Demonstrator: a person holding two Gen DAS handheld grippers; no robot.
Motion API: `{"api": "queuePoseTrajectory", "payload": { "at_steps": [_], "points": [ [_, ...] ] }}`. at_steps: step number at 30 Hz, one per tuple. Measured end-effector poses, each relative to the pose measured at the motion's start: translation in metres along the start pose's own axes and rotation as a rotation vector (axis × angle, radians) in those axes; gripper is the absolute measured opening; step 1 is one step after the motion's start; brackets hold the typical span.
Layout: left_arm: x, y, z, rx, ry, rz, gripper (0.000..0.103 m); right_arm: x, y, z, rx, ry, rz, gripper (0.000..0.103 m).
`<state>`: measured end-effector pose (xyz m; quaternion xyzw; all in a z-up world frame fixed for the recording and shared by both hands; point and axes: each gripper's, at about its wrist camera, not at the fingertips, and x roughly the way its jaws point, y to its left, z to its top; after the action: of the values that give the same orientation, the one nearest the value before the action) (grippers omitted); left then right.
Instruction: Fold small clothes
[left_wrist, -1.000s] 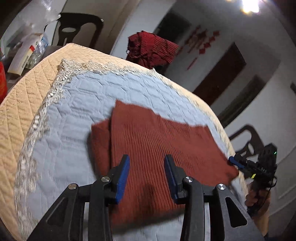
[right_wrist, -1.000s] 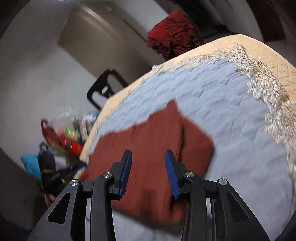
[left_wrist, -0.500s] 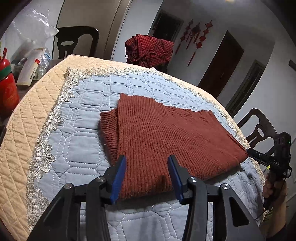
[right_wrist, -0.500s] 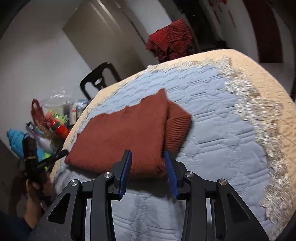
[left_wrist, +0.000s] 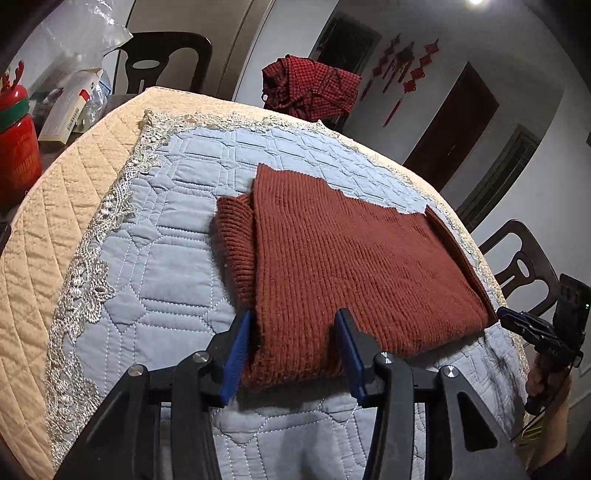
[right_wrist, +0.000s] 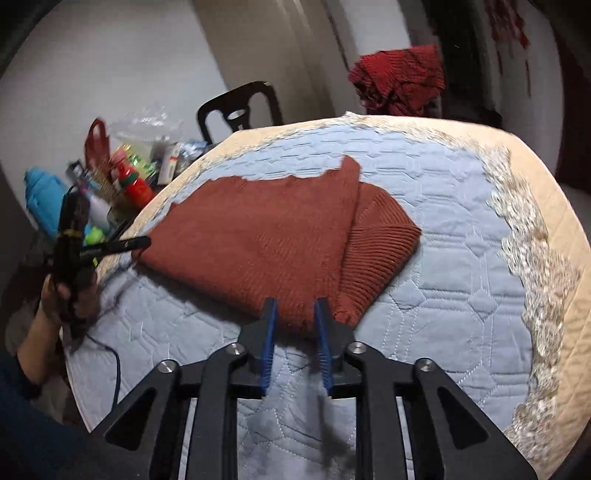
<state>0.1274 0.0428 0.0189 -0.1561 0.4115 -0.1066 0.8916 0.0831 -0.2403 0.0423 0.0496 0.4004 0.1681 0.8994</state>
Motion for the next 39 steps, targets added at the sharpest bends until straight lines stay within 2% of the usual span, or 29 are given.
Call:
{"api": "queuePoseTrajectory", "payload": {
  "at_steps": [3,6,7,9,10,12,15,19,21,25,26,31,39],
  "points": [
    [-0.001,-0.002,0.001,0.005,-0.001,-0.001,0.049,0.004,0.003,0.001,-0.035,0.009,-0.016,0.026],
    [0.000,-0.003,0.001,0.014,-0.002,0.001,0.049,0.011,-0.013,0.004,0.068,0.023,-0.023,0.026],
    [0.000,-0.003,0.001,0.020,-0.003,0.002,0.049,0.012,-0.017,0.003,0.094,0.024,-0.027,0.024],
    [0.001,-0.004,0.000,0.032,-0.005,0.012,0.048,0.013,-0.019,0.001,0.119,0.024,-0.049,0.006],
    [0.001,-0.004,-0.001,0.035,-0.007,0.016,0.046,0.013,-0.022,-0.001,0.146,0.025,-0.053,0.005],
    [0.001,-0.003,-0.003,0.042,-0.010,0.037,0.037,0.007,-0.032,-0.007,0.229,0.003,-0.035,0.005],
    [0.001,0.000,-0.004,0.033,-0.011,0.039,0.037,0.001,-0.052,-0.023,0.358,-0.002,-0.040,0.005],
    [-0.001,0.002,-0.005,0.023,-0.005,0.061,0.037,-0.004,-0.055,-0.027,0.402,-0.005,-0.047,0.006],
    [-0.009,0.002,-0.007,0.006,-0.018,0.064,0.037,-0.009,-0.053,-0.025,0.415,-0.011,-0.056,0.009],
    [-0.027,0.010,-0.016,-0.076,-0.038,0.023,0.037,-0.020,-0.049,-0.026,0.465,-0.036,-0.024,0.040],
    [-0.028,0.014,-0.019,-0.112,-0.030,-0.002,0.038,-0.022,-0.049,-0.030,0.488,-0.041,-0.008,0.043],
    [-0.013,0.015,-0.022,-0.191,0.026,-0.065,0.045,-0.004,-0.047,-0.041,0.565,0.009,0.088,0.043],
    [0.000,0.030,-0.016,-0.377,0.005,-0.118,0.046,0.013,-0.057,-0.031,0.696,-0.063,0.153,0.043]
  ]
}}
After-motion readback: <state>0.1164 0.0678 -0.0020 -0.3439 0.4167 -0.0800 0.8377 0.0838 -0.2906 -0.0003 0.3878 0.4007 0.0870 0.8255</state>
